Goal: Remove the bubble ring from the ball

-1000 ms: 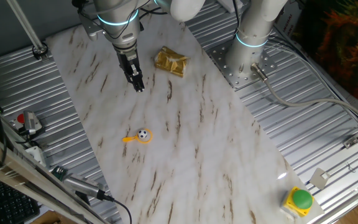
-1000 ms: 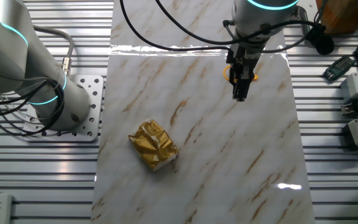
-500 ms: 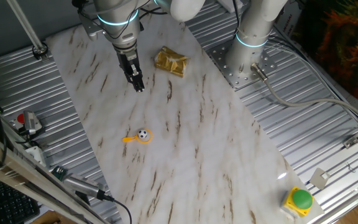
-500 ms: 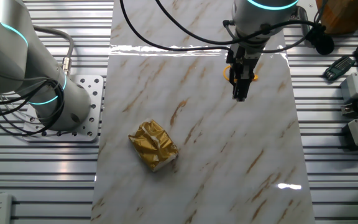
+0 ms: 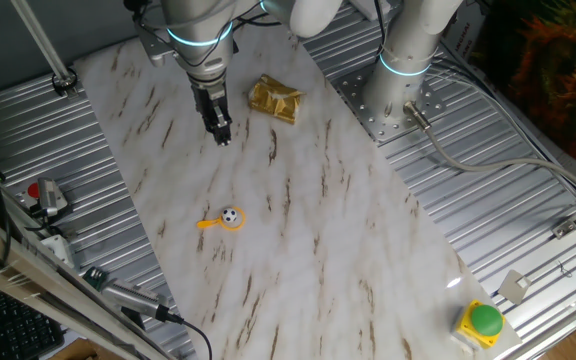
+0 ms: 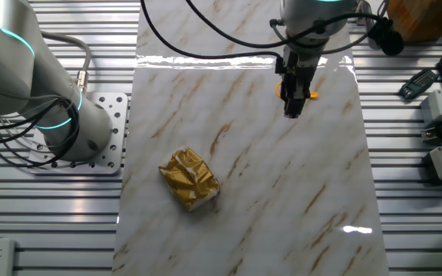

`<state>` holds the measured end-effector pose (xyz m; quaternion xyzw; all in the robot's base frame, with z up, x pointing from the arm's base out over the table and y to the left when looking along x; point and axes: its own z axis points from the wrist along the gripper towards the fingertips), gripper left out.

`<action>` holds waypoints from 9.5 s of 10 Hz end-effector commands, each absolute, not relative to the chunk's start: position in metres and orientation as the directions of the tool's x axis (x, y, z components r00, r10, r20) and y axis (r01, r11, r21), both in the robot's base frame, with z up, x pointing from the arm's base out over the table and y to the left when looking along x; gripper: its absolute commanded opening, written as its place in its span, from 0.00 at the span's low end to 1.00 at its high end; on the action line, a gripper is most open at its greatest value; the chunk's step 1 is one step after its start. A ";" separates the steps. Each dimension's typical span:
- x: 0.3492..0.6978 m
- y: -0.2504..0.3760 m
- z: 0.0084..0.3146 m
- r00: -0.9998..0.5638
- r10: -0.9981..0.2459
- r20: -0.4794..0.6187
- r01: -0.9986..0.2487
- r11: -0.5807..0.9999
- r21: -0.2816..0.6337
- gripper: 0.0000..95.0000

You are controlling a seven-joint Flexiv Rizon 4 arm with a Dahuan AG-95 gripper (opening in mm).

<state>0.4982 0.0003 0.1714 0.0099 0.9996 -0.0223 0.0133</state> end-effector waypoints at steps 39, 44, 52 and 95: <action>0.585 0.040 0.129 -0.973 0.222 -0.061 0.223 0.975 -0.012 0.00; 0.600 0.062 0.096 -0.965 0.252 -0.071 0.254 0.967 -0.018 0.00; 0.600 0.093 0.066 -0.965 0.253 -0.069 0.254 0.967 -0.016 0.00; 0.597 0.110 0.021 -0.963 0.251 -0.094 0.254 0.967 -0.016 0.20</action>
